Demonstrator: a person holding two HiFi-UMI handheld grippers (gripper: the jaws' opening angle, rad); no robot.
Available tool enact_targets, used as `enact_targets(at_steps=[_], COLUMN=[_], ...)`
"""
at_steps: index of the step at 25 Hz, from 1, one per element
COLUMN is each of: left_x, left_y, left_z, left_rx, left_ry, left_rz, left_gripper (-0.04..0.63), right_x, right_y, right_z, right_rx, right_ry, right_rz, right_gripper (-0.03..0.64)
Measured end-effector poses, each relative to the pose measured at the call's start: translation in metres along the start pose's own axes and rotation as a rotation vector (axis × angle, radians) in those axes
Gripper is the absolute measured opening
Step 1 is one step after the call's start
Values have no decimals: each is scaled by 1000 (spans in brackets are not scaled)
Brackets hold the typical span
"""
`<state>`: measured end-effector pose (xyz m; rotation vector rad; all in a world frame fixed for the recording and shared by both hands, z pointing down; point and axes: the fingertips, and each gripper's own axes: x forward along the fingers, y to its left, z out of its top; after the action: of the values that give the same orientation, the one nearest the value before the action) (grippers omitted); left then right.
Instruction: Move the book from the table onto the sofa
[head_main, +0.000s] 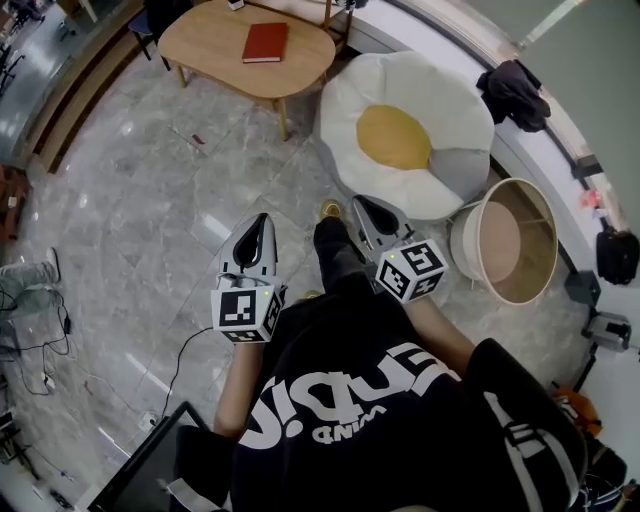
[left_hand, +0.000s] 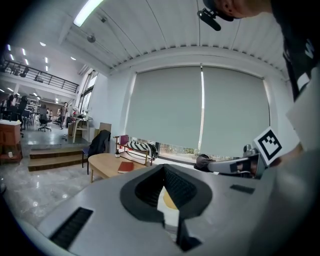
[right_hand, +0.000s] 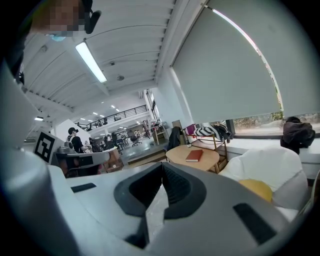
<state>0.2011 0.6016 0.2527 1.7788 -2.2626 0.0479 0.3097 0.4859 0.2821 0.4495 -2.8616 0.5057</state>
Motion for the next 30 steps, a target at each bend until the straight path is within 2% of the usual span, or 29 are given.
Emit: enact_targets(at_steps=[19, 30], left_x=[156, 256], left_y=[79, 114], left_z=[66, 106], left_rx=[-47, -35], left_ry=[14, -15], left_rz=[53, 93], left_gripper=[9, 9], right_x=[146, 222], right_y=[-86, -156], right_z=[80, 133], right_rx=[13, 1], right_ry=[57, 51], right_rz=[58, 80], right_gripper=[2, 2])
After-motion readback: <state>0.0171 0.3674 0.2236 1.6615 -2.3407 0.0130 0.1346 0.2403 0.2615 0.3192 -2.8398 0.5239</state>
